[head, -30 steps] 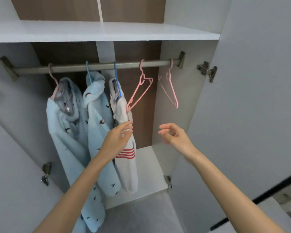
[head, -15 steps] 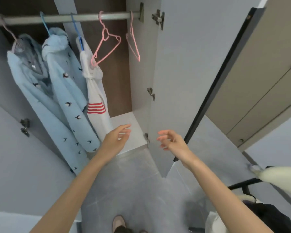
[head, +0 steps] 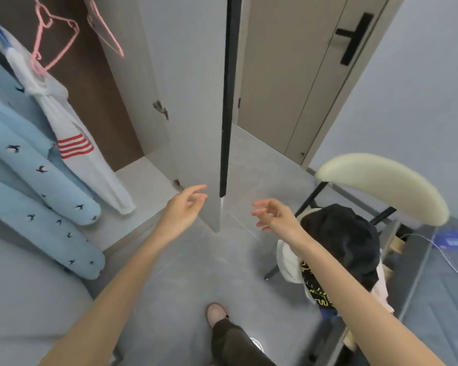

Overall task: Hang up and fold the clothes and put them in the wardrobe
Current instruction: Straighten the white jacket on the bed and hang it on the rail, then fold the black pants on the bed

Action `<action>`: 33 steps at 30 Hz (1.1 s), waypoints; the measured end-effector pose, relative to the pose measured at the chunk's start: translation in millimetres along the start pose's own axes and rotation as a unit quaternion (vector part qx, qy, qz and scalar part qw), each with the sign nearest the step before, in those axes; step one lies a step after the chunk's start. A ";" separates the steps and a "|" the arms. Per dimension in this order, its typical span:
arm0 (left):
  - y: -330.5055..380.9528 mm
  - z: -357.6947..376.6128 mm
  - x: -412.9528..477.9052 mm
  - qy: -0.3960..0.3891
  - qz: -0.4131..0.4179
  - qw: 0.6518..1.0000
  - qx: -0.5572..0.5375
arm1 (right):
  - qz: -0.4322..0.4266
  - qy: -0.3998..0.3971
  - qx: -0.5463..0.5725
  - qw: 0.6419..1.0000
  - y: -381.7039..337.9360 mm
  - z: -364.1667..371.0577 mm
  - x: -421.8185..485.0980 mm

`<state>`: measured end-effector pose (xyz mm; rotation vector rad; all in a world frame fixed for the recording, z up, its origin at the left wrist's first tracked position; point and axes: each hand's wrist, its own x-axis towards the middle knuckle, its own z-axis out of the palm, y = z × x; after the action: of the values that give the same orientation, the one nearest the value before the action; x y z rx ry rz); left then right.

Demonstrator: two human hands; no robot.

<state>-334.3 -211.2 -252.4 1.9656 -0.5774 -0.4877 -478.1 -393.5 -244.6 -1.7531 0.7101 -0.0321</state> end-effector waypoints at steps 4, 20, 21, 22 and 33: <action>10.2 52.9 -20.5 -0.072 0.017 0.997 -0.008 | 0.016 0.076 0.017 0.997 42.1 -36.3 -53.9; 64.6 275.8 0.5 -0.246 0.051 0.964 0.091 | 0.104 0.292 0.001 0.951 216.8 -207.3 -102.3; 67.5 290.7 8.2 -0.247 0.048 0.963 0.093 | 0.107 0.297 -0.004 0.949 227.0 -220.7 -92.6; 69.7 305.5 16.3 -0.246 0.045 0.964 0.094 | 0.112 0.300 -0.009 0.947 237.0 -234.1 -81.5; 64.6 414.3 106.0 -0.229 -0.038 0.961 0.151 | 0.223 0.207 -0.002 0.953 333.1 -331.8 56.4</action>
<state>-493.9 -591.8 -381.6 2.1777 -0.9108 -0.9647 -704.2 -752.5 -454.6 -1.5659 1.4020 -0.0930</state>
